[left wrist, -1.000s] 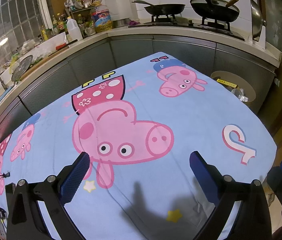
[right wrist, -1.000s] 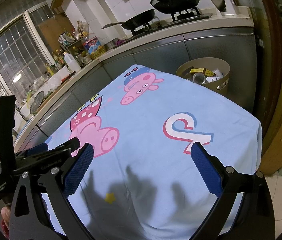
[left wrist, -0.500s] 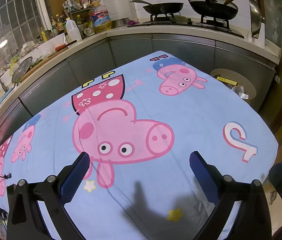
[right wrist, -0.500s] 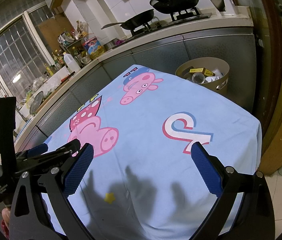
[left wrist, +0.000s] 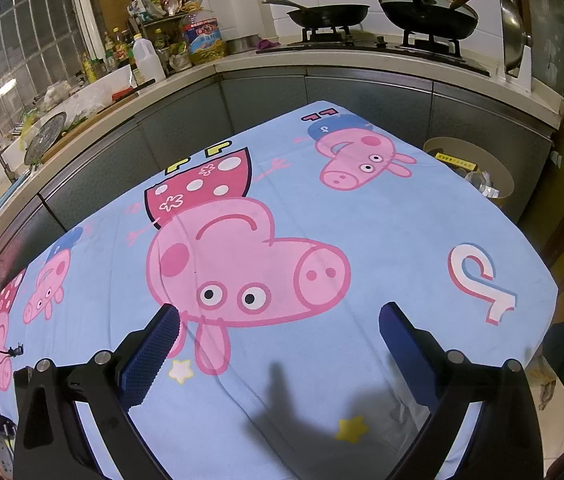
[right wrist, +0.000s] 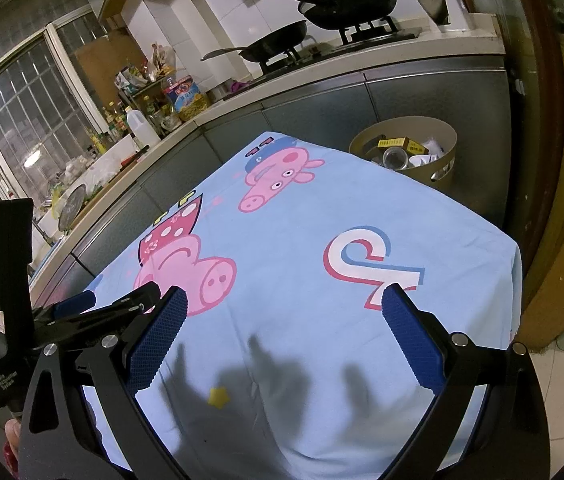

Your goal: Collect trash

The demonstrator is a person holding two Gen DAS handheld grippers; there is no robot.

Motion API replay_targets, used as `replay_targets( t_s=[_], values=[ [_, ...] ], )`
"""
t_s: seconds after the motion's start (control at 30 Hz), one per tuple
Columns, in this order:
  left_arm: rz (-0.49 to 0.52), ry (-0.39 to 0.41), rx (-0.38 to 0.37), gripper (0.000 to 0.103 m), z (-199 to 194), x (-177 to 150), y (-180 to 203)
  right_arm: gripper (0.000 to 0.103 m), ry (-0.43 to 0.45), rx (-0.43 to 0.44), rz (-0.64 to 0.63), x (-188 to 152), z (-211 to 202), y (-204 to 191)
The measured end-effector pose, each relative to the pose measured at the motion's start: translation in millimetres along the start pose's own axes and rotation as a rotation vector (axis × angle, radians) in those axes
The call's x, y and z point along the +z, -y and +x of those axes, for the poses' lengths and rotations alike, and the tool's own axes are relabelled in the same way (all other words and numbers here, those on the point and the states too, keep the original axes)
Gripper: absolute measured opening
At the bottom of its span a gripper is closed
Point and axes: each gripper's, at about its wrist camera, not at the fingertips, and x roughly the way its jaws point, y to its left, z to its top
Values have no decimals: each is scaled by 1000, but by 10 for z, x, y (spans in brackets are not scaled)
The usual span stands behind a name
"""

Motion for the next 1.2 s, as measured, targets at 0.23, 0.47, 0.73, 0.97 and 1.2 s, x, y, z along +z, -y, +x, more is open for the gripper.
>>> replay_targets(
  t_s=[0.23,0.47,0.73,0.97,1.2],
  values=[
    [8,8,-2,99,-9,-16,-33,97,1,0,0,1,-4,6],
    [9,8,-8,99,-11,-10,-15,97,1,-1,1,-2,-5,7],
    [6,1,-8,99,5,-13,-10,97,1,0,1,-2,-5,5],
    [12,1,-7,99,18,-13,17,97,8,-2,7,24,-23,13],
    [20,8,-10,99,-4,-22,35,97,20,-6,14,60,-66,-4]
  ],
)
